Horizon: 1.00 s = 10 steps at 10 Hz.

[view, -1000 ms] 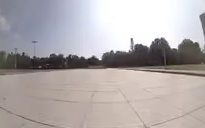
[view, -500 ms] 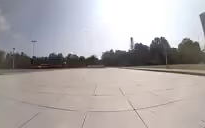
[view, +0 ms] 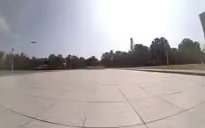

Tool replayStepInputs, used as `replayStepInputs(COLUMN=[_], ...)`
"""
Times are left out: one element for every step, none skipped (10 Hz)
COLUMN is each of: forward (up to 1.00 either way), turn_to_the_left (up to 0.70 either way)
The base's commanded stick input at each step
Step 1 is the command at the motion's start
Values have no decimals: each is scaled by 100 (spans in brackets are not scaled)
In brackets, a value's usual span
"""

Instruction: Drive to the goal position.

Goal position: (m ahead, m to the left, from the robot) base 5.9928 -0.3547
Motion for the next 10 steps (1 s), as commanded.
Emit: replayStepInputs(forward=[70, 70, 70, 70, 70, 70, 70, 70, 70, 70], turn_to_the_left=[0, 0, 0, 0, 0, 0, 0, 0, 0, 0])
